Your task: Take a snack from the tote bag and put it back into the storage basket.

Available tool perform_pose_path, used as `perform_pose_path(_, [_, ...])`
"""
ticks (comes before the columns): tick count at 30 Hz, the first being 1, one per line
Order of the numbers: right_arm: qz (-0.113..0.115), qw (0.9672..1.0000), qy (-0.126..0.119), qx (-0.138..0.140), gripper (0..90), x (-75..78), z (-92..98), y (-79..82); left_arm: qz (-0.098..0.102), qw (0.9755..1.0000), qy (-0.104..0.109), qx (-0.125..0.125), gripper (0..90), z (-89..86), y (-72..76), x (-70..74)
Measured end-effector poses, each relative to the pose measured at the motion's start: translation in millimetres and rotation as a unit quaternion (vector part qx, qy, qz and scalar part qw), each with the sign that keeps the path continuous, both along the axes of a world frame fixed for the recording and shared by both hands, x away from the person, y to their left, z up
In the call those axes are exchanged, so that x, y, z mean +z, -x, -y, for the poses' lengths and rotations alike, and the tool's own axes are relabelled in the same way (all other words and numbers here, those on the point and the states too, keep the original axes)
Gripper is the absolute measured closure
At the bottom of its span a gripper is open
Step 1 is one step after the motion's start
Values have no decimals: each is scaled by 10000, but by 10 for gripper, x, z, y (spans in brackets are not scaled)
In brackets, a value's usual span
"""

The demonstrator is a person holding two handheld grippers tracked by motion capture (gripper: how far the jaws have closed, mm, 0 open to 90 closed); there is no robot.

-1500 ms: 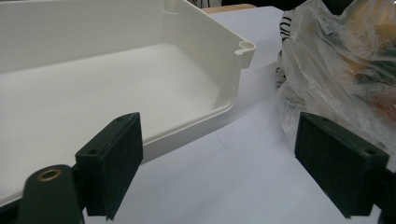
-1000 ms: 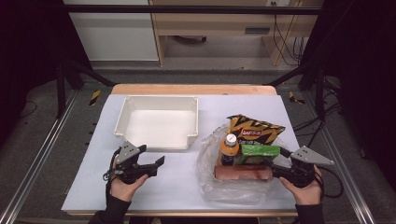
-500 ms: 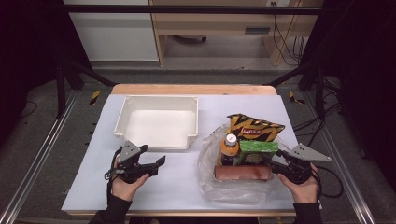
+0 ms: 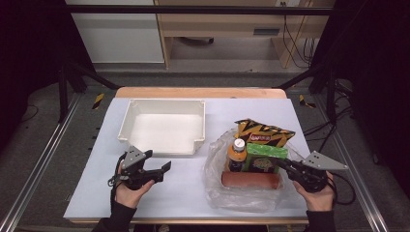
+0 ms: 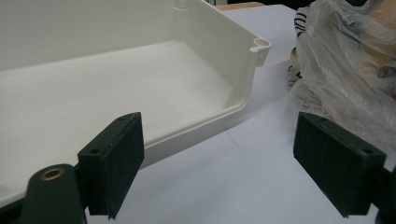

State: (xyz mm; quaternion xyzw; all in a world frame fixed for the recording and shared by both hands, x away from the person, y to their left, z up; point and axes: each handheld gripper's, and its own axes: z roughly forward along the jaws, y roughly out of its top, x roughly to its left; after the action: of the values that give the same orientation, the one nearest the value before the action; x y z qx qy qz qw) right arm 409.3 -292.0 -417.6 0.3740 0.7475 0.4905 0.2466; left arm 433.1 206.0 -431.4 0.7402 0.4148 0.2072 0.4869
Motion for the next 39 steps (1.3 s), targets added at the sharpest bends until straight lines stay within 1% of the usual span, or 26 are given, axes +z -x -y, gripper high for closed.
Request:
perform_pose_path(4, [50,9999,-96,14,853,30,21,25,1,10000,13,6,156,-4,2,3])
perform_pose_path(6, [86,9999,-105,23,855,46,28,35,6,10000,19,9,156,-5,3,5])
perform_pose_path(10, [276,9994,-217,4,857,151,57,101,38,10000,44,1,157,-3,11,19])
perform_pose_path(14, [446,9986,-278,52,857,254,56,147,75,9999,69,-22,157,8,24,41])
perform_pose_path(16, [478,9984,-285,52,857,283,52,160,95,9999,60,-32,157,8,28,48])
perform_pose_path(17, [555,9980,-295,60,856,344,48,181,117,9999,60,-57,157,12,36,66])
perform_pose_path(18, [555,9980,-295,60,856,344,48,181,117,9999,60,-57,157,12,36,66])
perform_pose_path(19, [584,9978,-316,64,856,376,48,193,132,9999,66,-62,157,14,41,76])
perform_pose_path(20, [657,9972,-362,66,856,439,51,216,162,9998,77,-82,157,15,48,97])
perform_pose_path(21, [683,9969,-370,77,856,462,52,224,162,9998,77,-82,156,15,48,97])
perform_pose_path(27, [743,9965,-363,120,856,646,-10,267,328,9993,156,-76,156,-19,92,228])
perform_pose_path(28, [743,9965,-363,120,856,646,-10,267,328,9993,156,-76,156,-19,92,228])
perform_pose_path(29, [746,9965,-361,143,856,692,-45,277,370,9991,196,-99,155,-27,111,272])
perform_pose_path(32, [729,9966,-347,159,856,758,-79,302,427,9988,229,-121,156,-27,131,313])
perform_pose_path(33, [729,9966,-347,159,856,758,-79,302,452,9986,236,-136,156,-25,141,333])
perform_pose_path(34, [727,9967,-331,161,857,803,-81,318,499,9983,254,-161,156,-20,160,367])
perform_pose_path(37, [731,9966,-359,151,858,870,-62,343,554,9979,293,-185,156,-8,186,407])
perform_pose_path(39, [742,9962,-431,163,857,916,-46,363,570,9977,290,-202,156,-2,199,431])
